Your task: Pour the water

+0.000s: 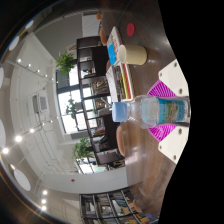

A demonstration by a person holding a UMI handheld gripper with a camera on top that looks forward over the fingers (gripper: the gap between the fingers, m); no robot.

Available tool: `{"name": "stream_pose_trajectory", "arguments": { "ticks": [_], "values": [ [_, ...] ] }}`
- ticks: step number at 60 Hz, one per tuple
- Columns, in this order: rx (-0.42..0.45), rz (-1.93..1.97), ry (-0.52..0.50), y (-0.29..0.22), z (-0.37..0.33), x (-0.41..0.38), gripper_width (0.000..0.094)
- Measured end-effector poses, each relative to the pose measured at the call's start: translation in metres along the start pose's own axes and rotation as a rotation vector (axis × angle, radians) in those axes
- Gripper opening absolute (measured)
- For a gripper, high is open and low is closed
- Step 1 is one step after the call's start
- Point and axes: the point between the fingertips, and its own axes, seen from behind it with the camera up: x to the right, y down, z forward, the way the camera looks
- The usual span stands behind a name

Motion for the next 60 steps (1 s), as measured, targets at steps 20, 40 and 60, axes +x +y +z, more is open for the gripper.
{"name": "stream_pose_trajectory", "arguments": {
  "ticks": [20,40,60],
  "values": [
    [0.107,0.833,-0.109,-0.086,0.075,0.074,0.0311],
    [0.262,1.584,-0.200,-0.117,0.100,0.121,0.0315],
    [0.360,2.025,-0.261,-0.127,0.087,0.139,0.0313]
  ]
}}
